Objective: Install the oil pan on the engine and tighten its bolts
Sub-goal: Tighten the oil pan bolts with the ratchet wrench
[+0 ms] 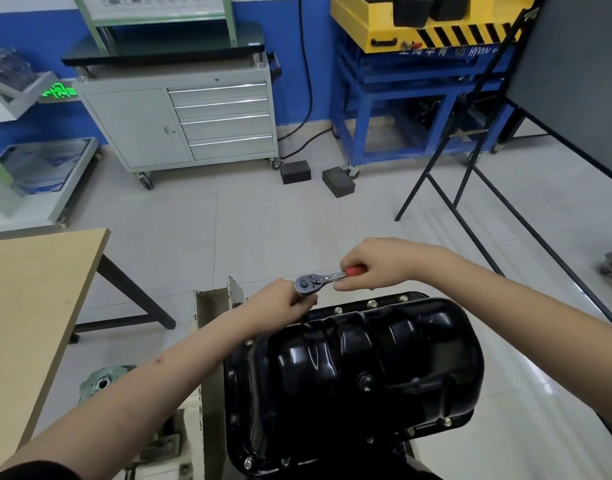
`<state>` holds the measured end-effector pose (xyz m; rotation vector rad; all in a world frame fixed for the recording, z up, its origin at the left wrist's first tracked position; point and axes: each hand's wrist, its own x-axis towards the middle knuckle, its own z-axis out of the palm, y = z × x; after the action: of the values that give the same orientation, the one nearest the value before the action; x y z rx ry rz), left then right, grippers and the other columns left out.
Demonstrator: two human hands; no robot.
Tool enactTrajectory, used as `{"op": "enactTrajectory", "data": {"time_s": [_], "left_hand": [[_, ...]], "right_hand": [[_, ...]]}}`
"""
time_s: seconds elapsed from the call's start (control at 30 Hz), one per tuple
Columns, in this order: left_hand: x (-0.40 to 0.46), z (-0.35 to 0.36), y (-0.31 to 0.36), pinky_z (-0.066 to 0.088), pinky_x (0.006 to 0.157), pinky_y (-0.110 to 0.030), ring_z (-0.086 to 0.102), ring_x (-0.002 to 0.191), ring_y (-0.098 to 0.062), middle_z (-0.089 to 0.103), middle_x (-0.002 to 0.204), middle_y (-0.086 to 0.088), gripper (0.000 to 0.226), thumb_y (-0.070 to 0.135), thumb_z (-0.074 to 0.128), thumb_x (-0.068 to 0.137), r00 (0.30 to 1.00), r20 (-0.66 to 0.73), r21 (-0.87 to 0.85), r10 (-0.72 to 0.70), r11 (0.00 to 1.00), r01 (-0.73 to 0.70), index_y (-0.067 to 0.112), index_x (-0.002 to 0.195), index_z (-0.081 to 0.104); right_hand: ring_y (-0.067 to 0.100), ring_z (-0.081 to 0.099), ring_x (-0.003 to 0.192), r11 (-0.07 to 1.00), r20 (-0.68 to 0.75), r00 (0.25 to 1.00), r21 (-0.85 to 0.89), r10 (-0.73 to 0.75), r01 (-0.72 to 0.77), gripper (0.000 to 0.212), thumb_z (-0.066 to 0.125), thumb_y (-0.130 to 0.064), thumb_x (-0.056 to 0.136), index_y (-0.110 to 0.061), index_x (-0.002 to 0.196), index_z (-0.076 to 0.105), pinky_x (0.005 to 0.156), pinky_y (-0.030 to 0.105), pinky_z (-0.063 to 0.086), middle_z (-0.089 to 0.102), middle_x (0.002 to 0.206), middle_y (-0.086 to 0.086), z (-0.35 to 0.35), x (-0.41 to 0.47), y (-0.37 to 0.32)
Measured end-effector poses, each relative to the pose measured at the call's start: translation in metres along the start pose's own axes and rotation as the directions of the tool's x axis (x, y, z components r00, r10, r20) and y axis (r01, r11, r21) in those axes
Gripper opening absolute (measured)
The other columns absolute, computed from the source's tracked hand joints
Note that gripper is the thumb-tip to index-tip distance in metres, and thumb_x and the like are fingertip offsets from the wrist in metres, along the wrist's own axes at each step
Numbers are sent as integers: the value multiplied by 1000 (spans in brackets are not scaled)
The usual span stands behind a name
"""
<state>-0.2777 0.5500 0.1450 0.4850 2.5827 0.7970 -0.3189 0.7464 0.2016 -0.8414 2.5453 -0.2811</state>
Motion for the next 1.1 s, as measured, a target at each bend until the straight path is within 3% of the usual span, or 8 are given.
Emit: {"op": "enactTrajectory", "data": {"time_s": [0.1, 0.23, 0.33, 0.43, 0.53, 0.7, 0.8, 1.1], "left_hand": [[1, -8, 2, 43, 78, -29, 57, 80, -20, 64, 89, -10, 23, 22, 49, 93, 996, 85, -101, -9, 995, 18, 2, 98, 61], [-1, -46, 8, 41, 96, -19, 54, 108, -8, 60, 120, -4, 31, 11, 55, 90, 933, 359, -384, 24, 915, 124, 12, 121, 55], [-3, -56, 28, 44, 81, -8, 58, 92, 6, 65, 103, 10, 19, 26, 52, 91, 971, 223, -502, 89, 864, 36, 23, 108, 61], [3, -29, 56, 38, 57, -20, 52, 63, -8, 56, 63, 9, 34, 45, 45, 92, 995, 26, -145, 99, 985, -94, 23, 69, 56], [8, -6, 61, 26, 55, -28, 43, 62, -20, 42, 53, 4, 51, 49, 35, 94, 974, -197, 295, 115, 954, -53, 20, 52, 34], [10, -4, 54, 26, 56, -29, 46, 65, -26, 52, 59, -7, 48, 44, 35, 95, 947, -234, 312, 222, 939, -143, 18, 56, 33], [9, -4, 52, 26, 56, -29, 52, 67, -31, 48, 57, -6, 43, 41, 38, 95, 930, -250, 308, 269, 933, -187, 20, 59, 39], [13, -10, 46, 24, 55, -28, 35, 54, -22, 39, 50, 0, 47, 45, 28, 86, 898, -221, 313, 382, 899, -306, 14, 58, 49]], "right_hand": [[9, 38, 50, 997, -57, 998, -78, 26, -30, 49, 47, -54, 87, -18, 56, 34, 50, 29, 28, 42, 52, -4, 8, -5, 4], [11, 39, 51, 997, -94, 993, -39, 64, -68, 50, 44, -56, 87, -18, 56, 33, 50, 30, 28, 41, 52, -4, 16, -13, 2], [12, 40, 51, 996, -91, 991, 1, 94, -95, 49, 43, -56, 87, -17, 58, 38, 51, 30, 29, 41, 53, -3, 18, -15, -2], [16, 43, 55, 991, -44, 992, 75, 116, -112, 44, 46, -53, 85, -15, 62, 48, 55, 29, 35, 44, 53, -3, 19, -16, -9], [12, 39, 50, 965, 37, 991, 228, 127, -132, 39, 52, -43, 81, -15, 54, 43, 50, 23, 33, 39, 46, -6, 16, -17, -10], [7, 42, 33, 834, 431, 897, 454, 101, -313, 35, 55, -36, 88, -12, 62, 53, 38, 15, 37, 48, 41, -5, 0, -9, -2], [8, 42, 29, 774, 521, 851, 515, 60, -369, 39, 51, -33, 92, -10, 61, 52, 34, 14, 35, 46, 37, -3, 1, -4, 2], [5, 29, 30, 575, 294, 942, 749, 160, -331, 37, 58, -35, 87, -15, 57, 49, 32, 15, 22, 38, 37, -7, 29, -19, -3]]}}
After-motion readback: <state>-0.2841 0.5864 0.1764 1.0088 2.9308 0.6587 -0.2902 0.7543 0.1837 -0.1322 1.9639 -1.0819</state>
